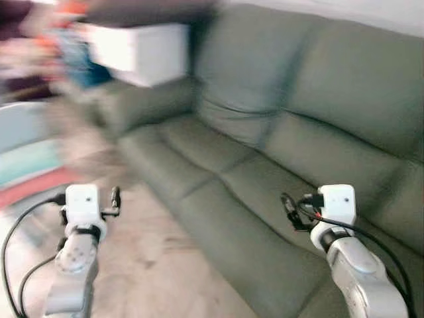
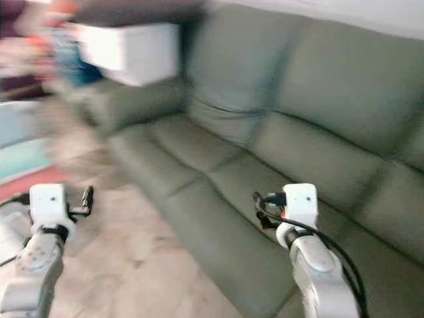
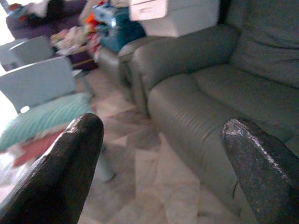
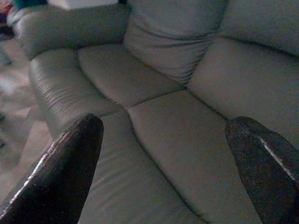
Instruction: Move the pillow to the sofa
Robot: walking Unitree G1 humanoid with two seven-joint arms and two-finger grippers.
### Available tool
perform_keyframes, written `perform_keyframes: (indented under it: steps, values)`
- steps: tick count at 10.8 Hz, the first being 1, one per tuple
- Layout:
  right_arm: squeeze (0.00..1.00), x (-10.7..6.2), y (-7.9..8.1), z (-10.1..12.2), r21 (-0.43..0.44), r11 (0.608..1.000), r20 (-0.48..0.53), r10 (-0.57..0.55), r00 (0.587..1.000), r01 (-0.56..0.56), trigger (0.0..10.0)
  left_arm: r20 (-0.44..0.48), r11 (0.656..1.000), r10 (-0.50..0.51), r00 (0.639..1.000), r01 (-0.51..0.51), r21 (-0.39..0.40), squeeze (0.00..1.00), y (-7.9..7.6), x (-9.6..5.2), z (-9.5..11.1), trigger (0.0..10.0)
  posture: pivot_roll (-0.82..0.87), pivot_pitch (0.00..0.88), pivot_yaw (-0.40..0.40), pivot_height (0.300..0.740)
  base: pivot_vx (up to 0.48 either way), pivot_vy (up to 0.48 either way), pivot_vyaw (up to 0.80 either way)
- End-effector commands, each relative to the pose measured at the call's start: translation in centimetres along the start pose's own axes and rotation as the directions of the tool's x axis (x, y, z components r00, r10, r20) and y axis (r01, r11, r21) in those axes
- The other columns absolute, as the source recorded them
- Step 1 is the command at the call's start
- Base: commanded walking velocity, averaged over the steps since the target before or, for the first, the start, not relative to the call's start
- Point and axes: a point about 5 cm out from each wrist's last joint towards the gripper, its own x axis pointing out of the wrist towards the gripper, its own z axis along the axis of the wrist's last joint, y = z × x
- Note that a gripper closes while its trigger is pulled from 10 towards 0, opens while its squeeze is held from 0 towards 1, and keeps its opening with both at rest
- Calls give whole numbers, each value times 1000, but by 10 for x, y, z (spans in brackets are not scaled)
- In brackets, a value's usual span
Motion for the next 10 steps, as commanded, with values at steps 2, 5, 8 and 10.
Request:
perform_keyframes:
  steps: [2,5,8,10]
  values:
    - [0,0,-2,3,5,1000,11,-4,1000,4,10000,14,1000,4,1000,-4,8,0,0,0,3,10000,-168,0,6,740,0,0,800]
    - [0,2,-2,4,6,1000,19,0,1000,0,10000,14,1000,24,1000,-24,0,0,2,0,0,10000,-167,0,1,740,0,0,635]
    - [0,5,-3,7,22,1000,30,1,1000,-2,10000,-3,998,17,1000,-17,-58,0,1,1,-1,10000,-166,0,0,740,0,0,0]
    - [0,5,-2,6,27,1000,31,3,1000,-4,10000,-7,997,30,1000,-30,-74,0,2,1,-2,10000,-167,0,3,740,0,0,0]
